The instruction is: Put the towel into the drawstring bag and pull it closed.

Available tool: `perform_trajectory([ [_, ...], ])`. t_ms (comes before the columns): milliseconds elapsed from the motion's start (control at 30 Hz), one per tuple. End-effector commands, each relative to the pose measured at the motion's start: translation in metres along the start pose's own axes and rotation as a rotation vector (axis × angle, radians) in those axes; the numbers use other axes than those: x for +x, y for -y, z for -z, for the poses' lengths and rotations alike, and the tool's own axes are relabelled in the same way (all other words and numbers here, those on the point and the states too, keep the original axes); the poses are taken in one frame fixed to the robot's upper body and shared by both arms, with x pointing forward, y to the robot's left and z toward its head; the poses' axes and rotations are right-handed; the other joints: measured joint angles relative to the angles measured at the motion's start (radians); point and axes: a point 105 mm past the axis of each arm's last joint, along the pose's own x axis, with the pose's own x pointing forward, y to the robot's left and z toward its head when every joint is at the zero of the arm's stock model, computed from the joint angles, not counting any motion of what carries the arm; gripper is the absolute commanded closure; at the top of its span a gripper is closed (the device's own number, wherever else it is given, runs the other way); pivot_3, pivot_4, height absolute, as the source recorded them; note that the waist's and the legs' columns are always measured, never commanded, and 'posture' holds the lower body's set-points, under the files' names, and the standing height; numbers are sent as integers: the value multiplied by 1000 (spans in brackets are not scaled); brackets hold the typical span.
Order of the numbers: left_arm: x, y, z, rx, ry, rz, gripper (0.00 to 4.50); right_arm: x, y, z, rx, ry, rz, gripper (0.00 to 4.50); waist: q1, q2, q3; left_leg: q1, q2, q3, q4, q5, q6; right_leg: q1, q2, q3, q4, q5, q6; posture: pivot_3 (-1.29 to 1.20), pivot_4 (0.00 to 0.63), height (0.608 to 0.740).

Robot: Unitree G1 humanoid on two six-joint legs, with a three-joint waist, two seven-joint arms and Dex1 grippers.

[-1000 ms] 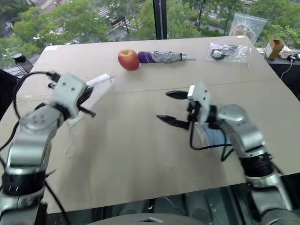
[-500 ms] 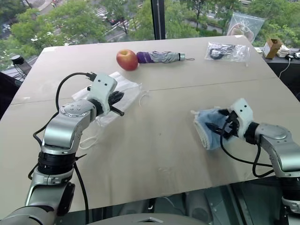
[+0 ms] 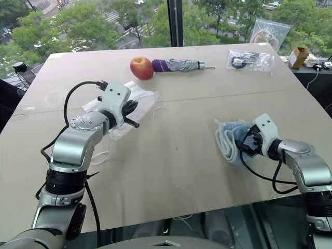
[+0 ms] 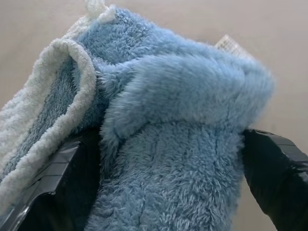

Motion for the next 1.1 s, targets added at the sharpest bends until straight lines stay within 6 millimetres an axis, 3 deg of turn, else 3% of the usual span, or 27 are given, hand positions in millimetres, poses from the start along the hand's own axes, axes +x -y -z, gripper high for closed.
perform_trajectory([
  [33, -6, -1, -13, 41, 51, -19, 4496, 13, -26, 48, 122, -191, -110, 43, 0, -3, -2, 0, 0, 0, 0, 0, 0, 0, 0, 0, 0, 0, 0, 0, 150, 740],
  [100, -9, -1, -11, 51, 48, -12, 4496, 15, -33, 45, 119, -189, -143, 43, -1, -3, -2, 0, 1, -1, -1, 0, 0, 0, 0, -1, 0, 0, 0, 0, 150, 740],
  [133, -10, -2, -11, 52, 46, -13, 4500, 15, -37, 44, 120, -184, -164, 603, -1, -3, -2, 0, 2, -1, -2, 0, 0, 0, 1, -2, -1, 0, 0, 0, 150, 740],
  [167, -11, -3, -10, 50, 43, -16, 4500, 16, -41, 41, 124, -176, -184, 802, -2, -3, -2, 0, 2, -1, -2, 0, 0, 0, 1, -2, -1, 0, 0, 0, 150, 740],
  [233, -11, -5, -10, 48, 40, -20, 4500, 17, -49, 36, 125, -159, -226, 1683, -3, -3, -2, 0, 3, -2, -3, 0, 0, 0, 2, -3, -1, 0, 0, 0, 150, 740],
  [367, -10, -6, -11, 47, 42, -19, 4500, 21, -56, 22, 122, -99, -272, 2741, -10, -3, -2, 0, 4, -2, -3, 0, 0, 0, 3, -3, -1, 0, 0, 0, 150, 740],
  [400, -9, -6, -12, 48, 43, -17, 4500, 21, -57, 18, 120, -85, -282, 3226, -10, -3, -2, 1, 4, -2, -3, 0, 0, 0, 4, -3, -1, 0, 0, 0, 150, 740],
  [433, -9, -6, -12, 47, 44, -15, 4500, 22, -58, 15, 120, -72, -290, 3226, -13, -3, -2, 1, 4, -2, -3, 0, 0, -1, 4, -3, -1, 0, 0, 0, 150, 740],
  [467, -9, -5, -12, 41, 43, -10, 4500, 23, -61, 7, 128, -34, -306, 3747, -15, -3, -2, 1, 4, -2, -3, 0, 0, -1, 5, -3, -1, 0, 0, 0, 150, 740],
  [567, -8, -3, -10, 3, 33, 24, 4500, 26, -72, -37, 202, 162, -373, 4457, -29, -2, -1, 0, 6, -3, -4, 0, 0, -1, 7, -3, -1, 0, -1, 0, 150, 740],
  [667, -9, -5, -14, -73, 47, 50, 4500, 35, -79, -77, 255, 297, -353, 4461, -31, 8, 6, -1, 8, -5, -4, 0, 0, -4, 10, 0, 0, 3, -3, 0, 150, 740],
  [767, -11, 1, -17, -146, 62, 116, 4500, 44, -93, -103, 279, 322, -308, 4461, -27, 16, 11, -3, 7, -4, -4, 0, 0, -8, 10, 2, 1, 5, 0, 0, 150, 740],
  [867, -13, 7, -17, -211, 48, 167, 4500, 25, -128, -143, 339, 455, -553, 4461, -19, 16, 11, -7, 6, -4, -4, 0, -1, -11, 10, 1, 0, 7, -4, 0, 150, 740],
  [967, -14, 8, -15, -278, 41, 222, 4500, 6, -137, -170, 450, 575, -698, 4461, -17, 16, 11, -10, 6, -5, -4, 0, -1, -14, 9, 1, 0, 8, -5, 0, 150, 740],
  [1100, -12, 7, -14, -378, 21, 283, 4500, -10, -166, -176, 409, 580, -866, 4461, -12, 16, 11, -16, 3, -5, -4, 0, -1, -20, 6, 1, 0, 8, -5, 0, 150, 740],
])
